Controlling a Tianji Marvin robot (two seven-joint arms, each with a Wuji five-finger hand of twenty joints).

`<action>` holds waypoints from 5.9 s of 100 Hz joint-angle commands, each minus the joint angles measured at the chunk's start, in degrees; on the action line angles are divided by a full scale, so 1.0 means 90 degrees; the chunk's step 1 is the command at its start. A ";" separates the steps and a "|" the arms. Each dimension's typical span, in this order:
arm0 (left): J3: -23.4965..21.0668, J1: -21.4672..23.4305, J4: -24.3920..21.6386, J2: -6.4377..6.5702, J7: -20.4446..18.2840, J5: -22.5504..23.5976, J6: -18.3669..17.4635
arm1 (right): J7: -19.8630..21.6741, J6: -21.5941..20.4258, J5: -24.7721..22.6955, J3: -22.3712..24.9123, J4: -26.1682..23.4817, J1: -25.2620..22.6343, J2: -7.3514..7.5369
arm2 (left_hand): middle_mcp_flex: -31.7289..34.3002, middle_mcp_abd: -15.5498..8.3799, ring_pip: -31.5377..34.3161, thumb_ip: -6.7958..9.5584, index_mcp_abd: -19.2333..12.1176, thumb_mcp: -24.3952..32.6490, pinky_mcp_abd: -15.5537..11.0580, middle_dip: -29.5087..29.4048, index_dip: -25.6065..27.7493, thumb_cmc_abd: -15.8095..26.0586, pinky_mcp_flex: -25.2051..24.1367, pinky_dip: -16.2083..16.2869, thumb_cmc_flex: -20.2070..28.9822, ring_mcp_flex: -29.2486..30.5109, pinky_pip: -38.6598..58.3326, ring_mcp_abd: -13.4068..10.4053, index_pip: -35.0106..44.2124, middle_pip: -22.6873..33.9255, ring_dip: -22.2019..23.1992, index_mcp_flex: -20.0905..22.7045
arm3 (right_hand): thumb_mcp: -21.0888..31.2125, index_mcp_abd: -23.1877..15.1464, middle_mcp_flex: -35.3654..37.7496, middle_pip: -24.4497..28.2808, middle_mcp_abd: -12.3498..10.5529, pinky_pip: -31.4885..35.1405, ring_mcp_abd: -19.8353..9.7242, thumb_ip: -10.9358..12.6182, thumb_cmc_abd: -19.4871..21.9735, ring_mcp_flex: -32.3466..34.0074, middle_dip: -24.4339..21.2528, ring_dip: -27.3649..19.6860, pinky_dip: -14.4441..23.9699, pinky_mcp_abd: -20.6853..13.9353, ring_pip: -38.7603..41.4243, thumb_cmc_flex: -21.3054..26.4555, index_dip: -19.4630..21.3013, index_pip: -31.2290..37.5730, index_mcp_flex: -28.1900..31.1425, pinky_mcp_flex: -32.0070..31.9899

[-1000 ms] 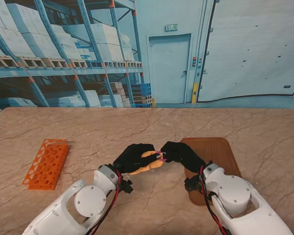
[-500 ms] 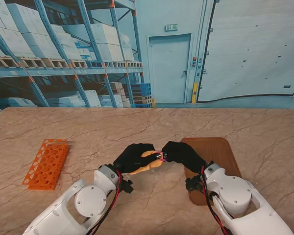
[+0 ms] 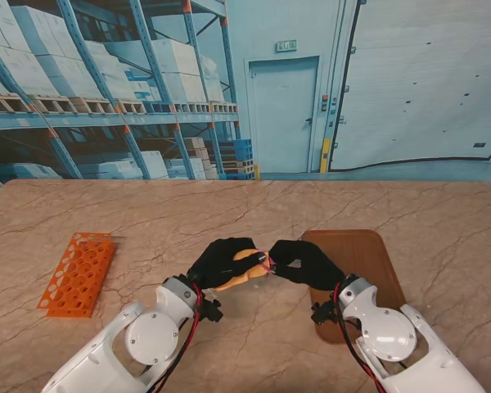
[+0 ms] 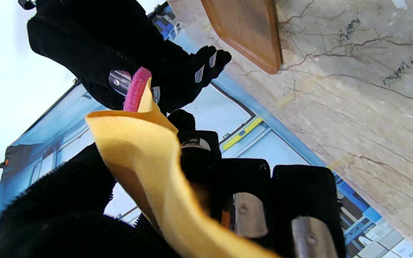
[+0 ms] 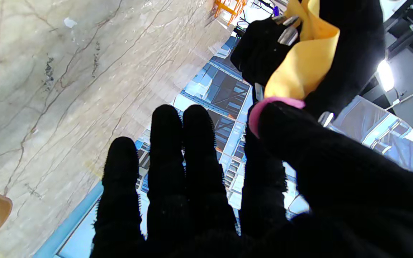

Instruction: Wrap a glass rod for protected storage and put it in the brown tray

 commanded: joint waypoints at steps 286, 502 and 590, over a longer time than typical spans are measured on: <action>-0.0018 0.0004 -0.0035 0.0048 -0.0071 0.0489 0.0251 | -0.3467 -0.2575 -0.5917 0.0237 0.0362 0.0412 0.0241 | 0.0617 -0.0621 0.0764 0.0270 0.0152 0.0498 -0.0347 0.0130 -0.0287 -0.0535 0.0110 0.0206 0.0155 0.0064 0.1610 -0.0159 0.0222 0.0653 0.0007 0.0059 | -0.0317 -0.1932 -0.0172 0.0081 -0.0250 0.0198 -0.0516 -0.0634 0.0380 0.0031 -0.0098 -0.0106 -0.0291 0.0135 -0.0014 0.0439 0.0232 -0.0178 0.0369 0.0119; 0.0059 0.0000 -0.0118 0.0091 -0.0311 0.0382 0.0275 | -0.3196 -0.2393 -0.5356 -0.0049 0.0710 0.0835 0.0145 | 0.0618 -0.0629 0.0776 0.0225 0.0073 0.0538 -0.0366 0.0161 -0.0241 -0.0527 0.0113 0.0224 0.0121 0.0064 0.1610 -0.0158 0.0170 0.0624 0.0001 0.0077 | -0.1008 -0.1170 -0.0360 -0.0026 -0.0252 0.0166 -0.0465 -0.0569 0.0551 -0.0028 -0.0179 -0.0098 -0.0292 0.0168 -0.0030 -0.0367 -0.1224 -0.0133 -0.0425 0.0066; 0.0056 -0.0003 -0.0101 0.0090 -0.0338 0.0321 0.0273 | -0.2890 -0.1739 -0.4922 -0.0148 0.0622 0.0813 0.0090 | 0.0590 -0.0607 0.0776 0.0199 0.0048 0.0501 -0.0373 0.0173 -0.0206 -0.0492 0.0113 0.0206 0.0141 0.0064 0.1610 -0.0158 0.0136 0.0605 0.0001 0.0013 | -0.1220 -0.1172 -0.0595 0.0284 -0.0204 0.0357 -0.0350 -0.0493 0.0265 -0.0076 -0.0009 -0.0083 -0.0330 0.0224 0.0135 -0.0933 0.0730 0.1484 -0.0539 0.0011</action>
